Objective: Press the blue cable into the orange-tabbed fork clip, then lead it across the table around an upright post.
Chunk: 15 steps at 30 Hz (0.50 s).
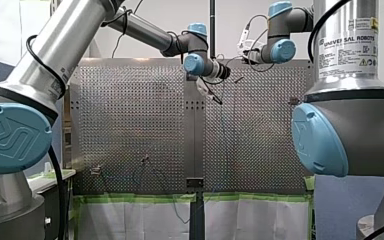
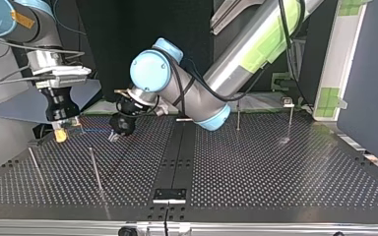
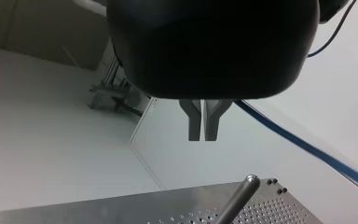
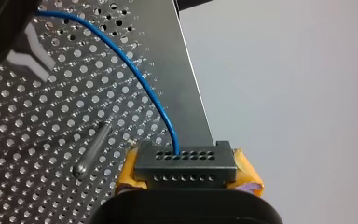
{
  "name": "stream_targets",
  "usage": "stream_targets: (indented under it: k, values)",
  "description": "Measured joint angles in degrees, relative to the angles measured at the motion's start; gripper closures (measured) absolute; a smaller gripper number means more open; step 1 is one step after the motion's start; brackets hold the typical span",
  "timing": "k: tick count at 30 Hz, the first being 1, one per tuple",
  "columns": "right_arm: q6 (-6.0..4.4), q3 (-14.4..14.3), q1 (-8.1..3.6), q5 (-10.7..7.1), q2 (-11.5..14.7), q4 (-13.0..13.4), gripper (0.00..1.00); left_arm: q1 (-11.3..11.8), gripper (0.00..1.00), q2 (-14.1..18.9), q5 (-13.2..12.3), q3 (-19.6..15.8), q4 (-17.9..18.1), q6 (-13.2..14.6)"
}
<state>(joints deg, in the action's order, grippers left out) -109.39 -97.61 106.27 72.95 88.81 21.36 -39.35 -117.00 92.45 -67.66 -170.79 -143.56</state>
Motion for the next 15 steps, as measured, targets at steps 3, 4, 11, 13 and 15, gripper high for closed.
stream_targets:
  k: [3,4,11,13,15]
  values:
    - [-0.19,0.00,-0.34,0.06,-0.07,0.11,1.00,0.03,1.00,0.23,0.81,0.00,0.17,1.84]
    - [-0.27,0.00,-0.44,0.07,-0.11,0.12,1.00,0.05,1.00,0.27,1.21,0.00,0.20,2.40]
    - [-0.54,0.33,-1.31,0.19,-0.46,0.26,1.00,0.29,1.00,0.32,4.58,0.00,0.27,6.08]
    - [-0.65,0.56,-1.59,0.16,-0.61,0.26,1.00,0.31,1.00,0.32,5.59,0.00,0.51,7.11]
    - [-0.87,0.88,-1.92,0.16,-0.74,0.26,1.00,0.31,1.00,0.33,6.67,0.00,1.07,8.23]
